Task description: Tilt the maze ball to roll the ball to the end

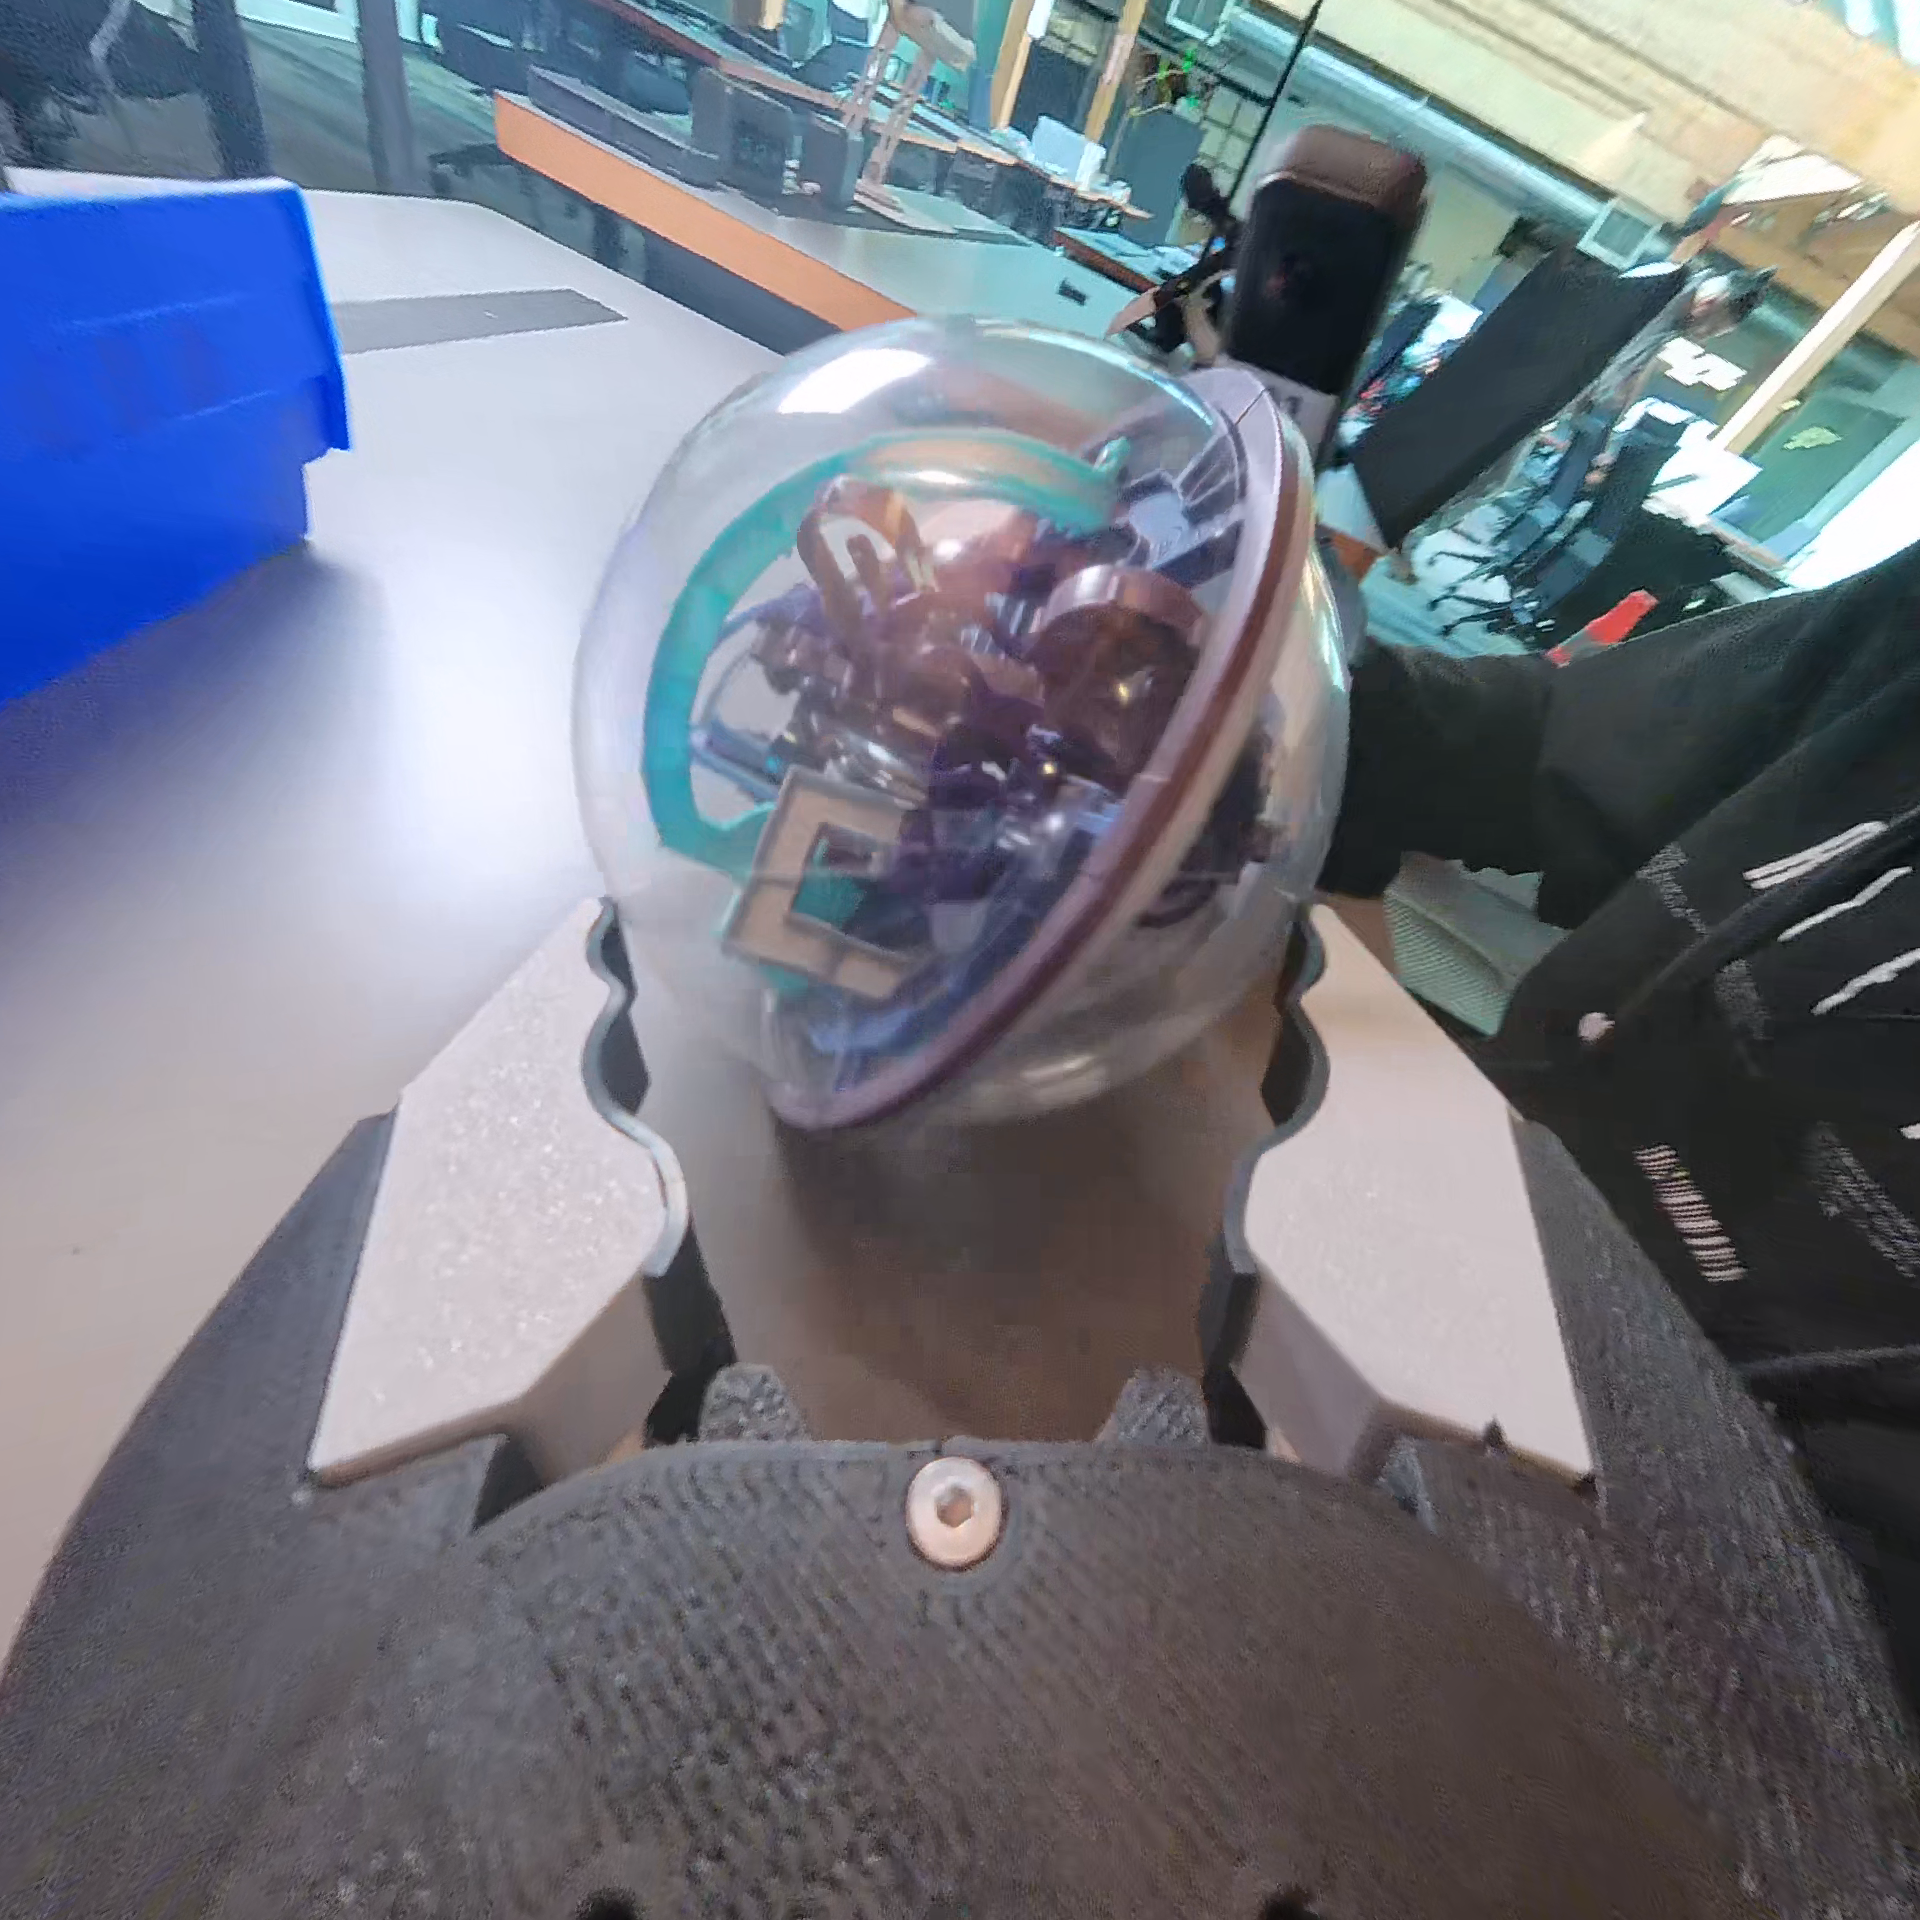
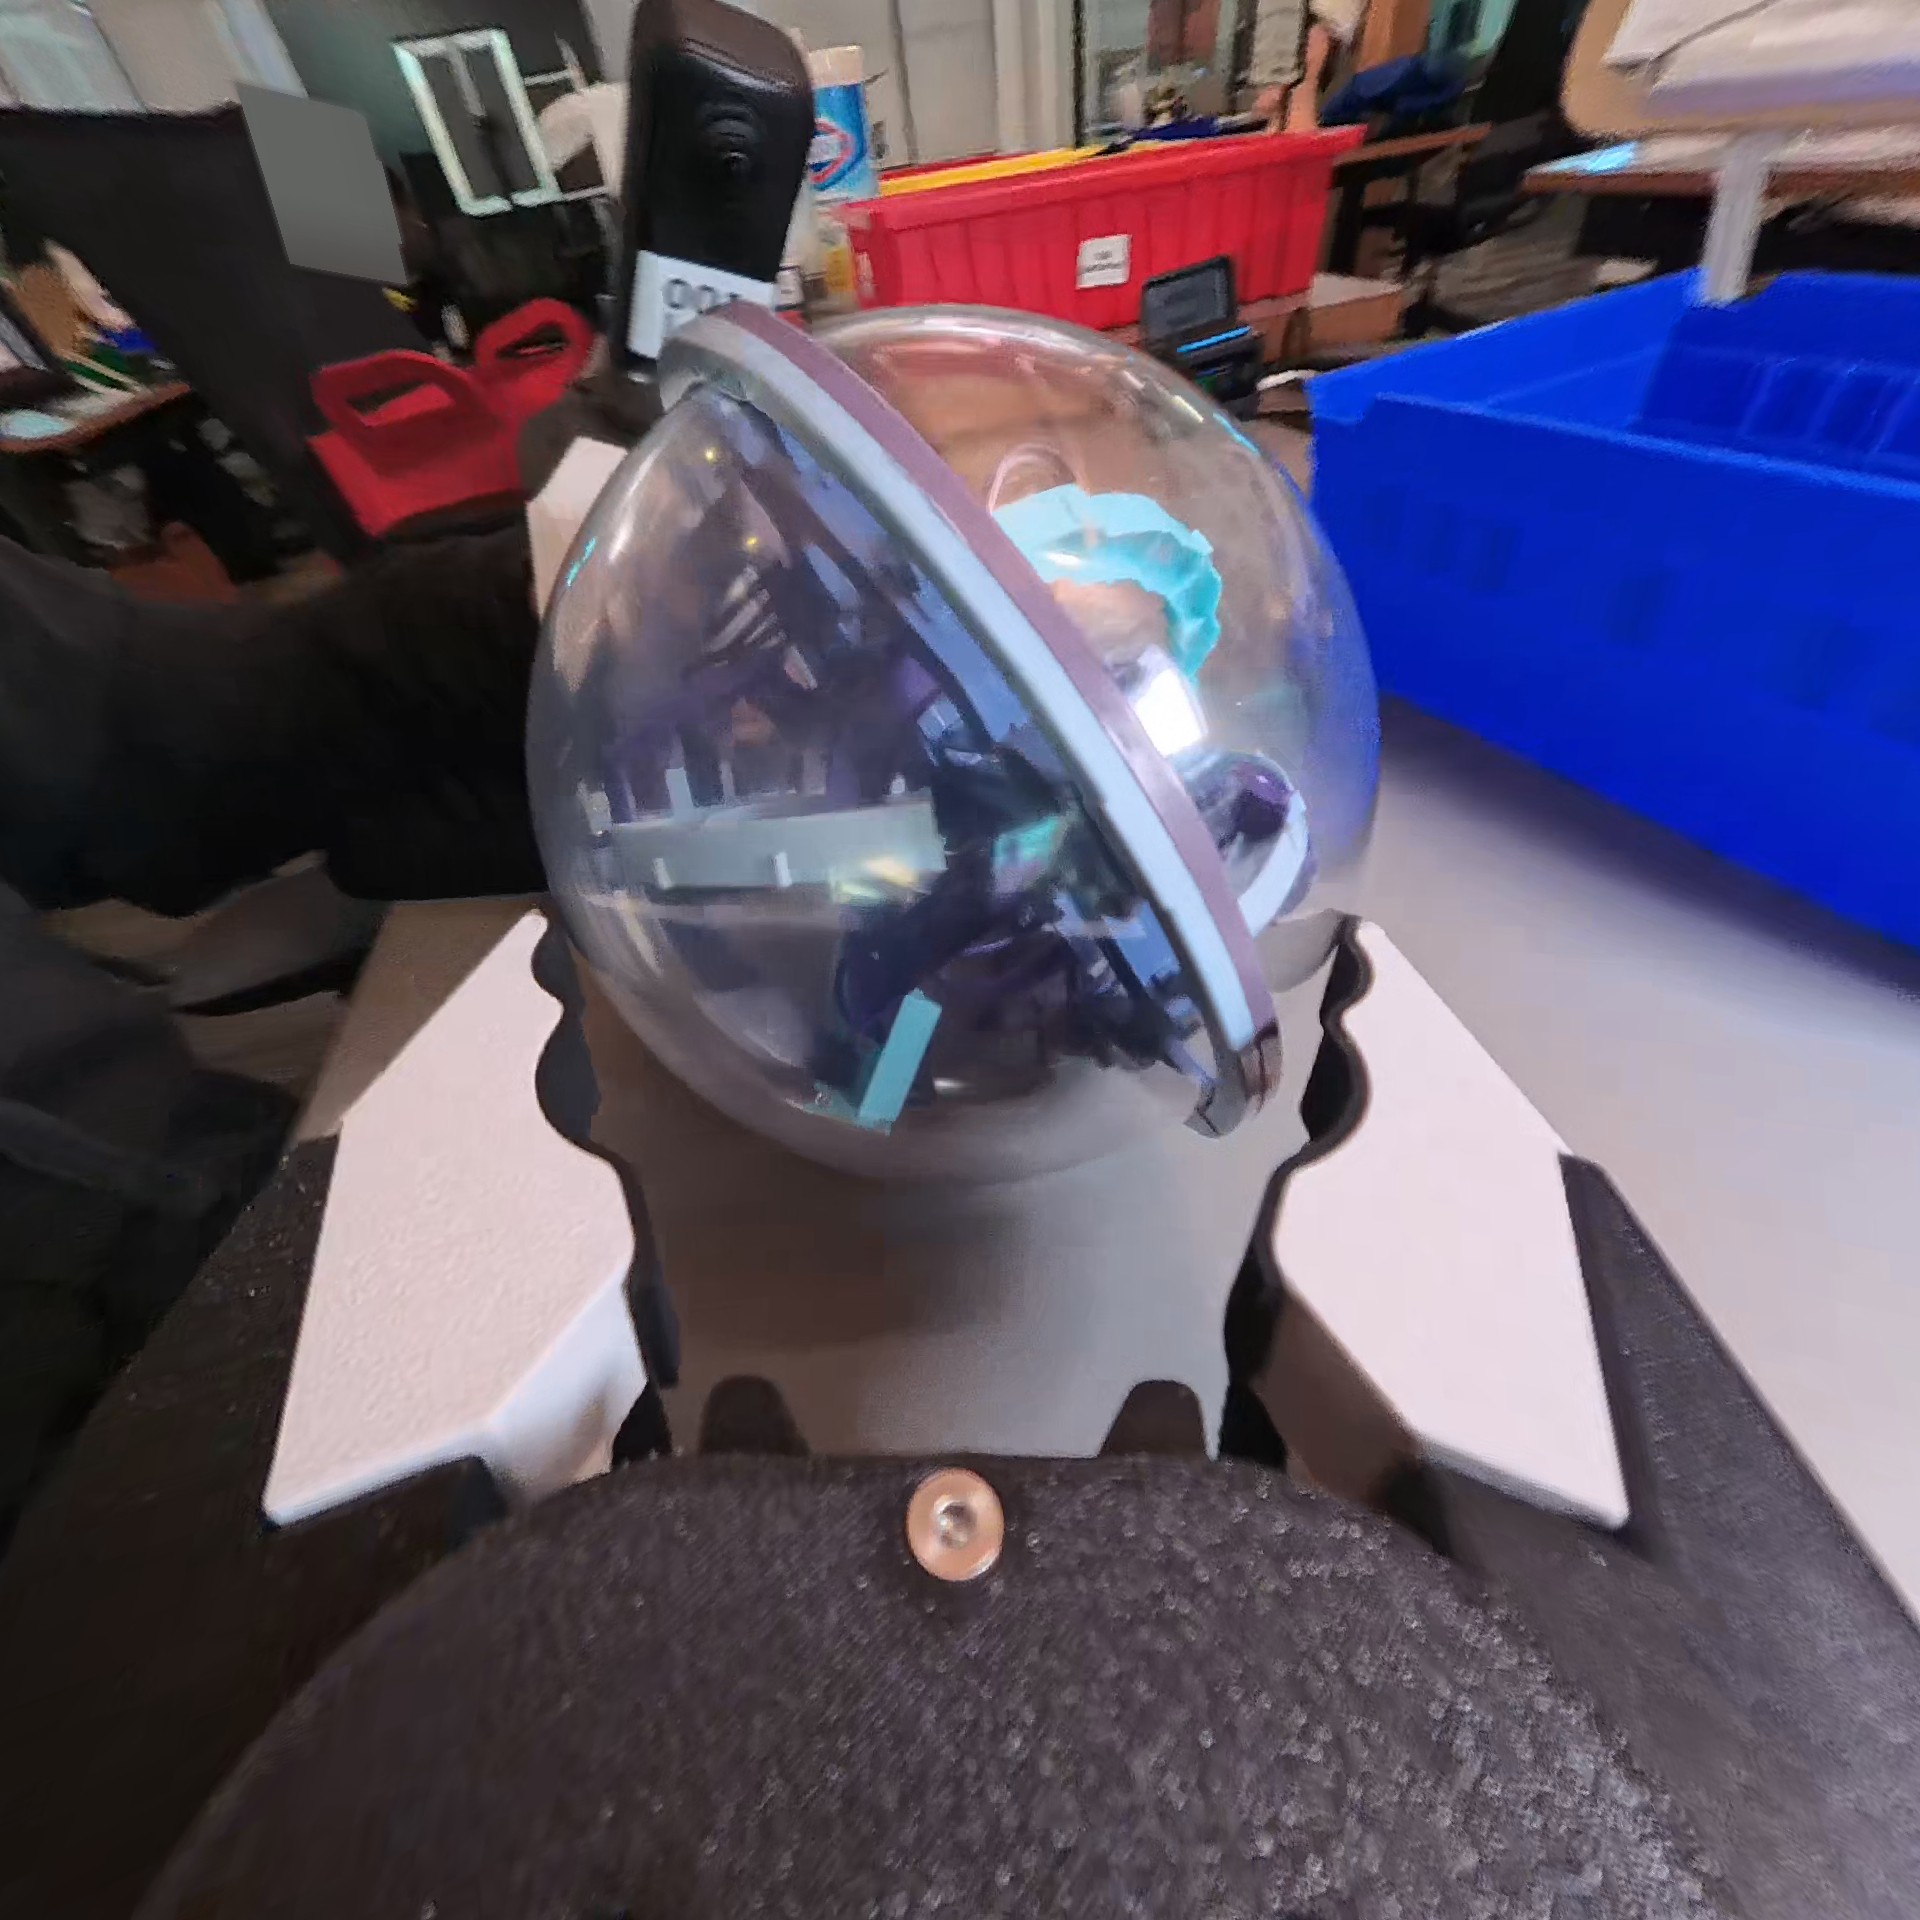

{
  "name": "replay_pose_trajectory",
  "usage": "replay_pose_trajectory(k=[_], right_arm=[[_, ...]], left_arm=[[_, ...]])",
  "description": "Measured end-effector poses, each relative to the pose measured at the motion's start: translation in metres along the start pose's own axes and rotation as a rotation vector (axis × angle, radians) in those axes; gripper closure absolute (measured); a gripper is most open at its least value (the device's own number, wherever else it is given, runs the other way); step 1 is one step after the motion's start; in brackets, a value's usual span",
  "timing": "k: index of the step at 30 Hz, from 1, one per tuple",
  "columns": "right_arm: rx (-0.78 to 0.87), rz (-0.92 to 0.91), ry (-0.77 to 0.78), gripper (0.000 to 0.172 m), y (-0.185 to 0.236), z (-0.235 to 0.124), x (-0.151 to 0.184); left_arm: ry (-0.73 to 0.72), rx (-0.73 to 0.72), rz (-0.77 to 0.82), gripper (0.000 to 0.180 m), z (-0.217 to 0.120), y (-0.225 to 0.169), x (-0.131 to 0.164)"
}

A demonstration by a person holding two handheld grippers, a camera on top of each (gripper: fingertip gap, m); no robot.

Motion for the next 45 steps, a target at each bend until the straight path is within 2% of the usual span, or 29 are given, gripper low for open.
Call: replay_pose_trajectory(k=[2, 7, 12, 24, 29, 34, 38, 43, 45], right_arm=[[0.052, -0.074, 0.004, 0.035, 0.0, -0.003, -0.001], [0.097, -0.18, 0.03, 0.035, 0.008, -0.002, 0.0], [0.104, -0.193, 0.037, 0.035, 0.008, -0.003, 0.001], [0.15, -0.148, 0.204, 0.039, -0.002, 0.011, 0.006], [0.158, -0.232, 0.15, 0.03, 0.002, 0.003, -0.003], [0.146, -0.306, 0.003, 0.032, 0.01, -0.009, -0.019], [0.155, -0.335, 0.004, 0.032, 0.009, -0.009, -0.016], [0.113, -0.318, 0.027, 0.033, 0.002, -0.017, -0.009], [0.104, -0.328, 0.051, 0.033, 0.001, -0.02, -0.005]], left_arm=[[0.003, -0.028, 0.03, 0.067, -0.001, 0.0, -0.001], [0.018, -0.025, 0.043, 0.063, 0.002, -0.001, 0.0], [0.012, -0.04, 0.077, 0.063, 0.003, -0.003, 0.0], [-0.124, -0.236, 0.333, 0.066, 0.0, -0.02, -0.015], [-0.131, -0.257, 0.421, 0.069, 0.009, -0.03, -0.017], [-0.125, -0.266, 0.509, 0.07, 0.023, -0.04, -0.021], [-0.123, -0.255, 0.595, 0.073, 0.03, -0.049, -0.022], [-0.229, -0.203, 0.491, 0.076, 0.014, -0.045, -0.026], [-0.236, -0.196, 0.4, 0.067, 0.007, -0.035, -0.025]])
Point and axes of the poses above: each gripper's, where its closed fingertips meet, z out along the fingers, x out of its underside, y = z × x across the jaws, the point moved 10 cm from there along -z, back along the fingers
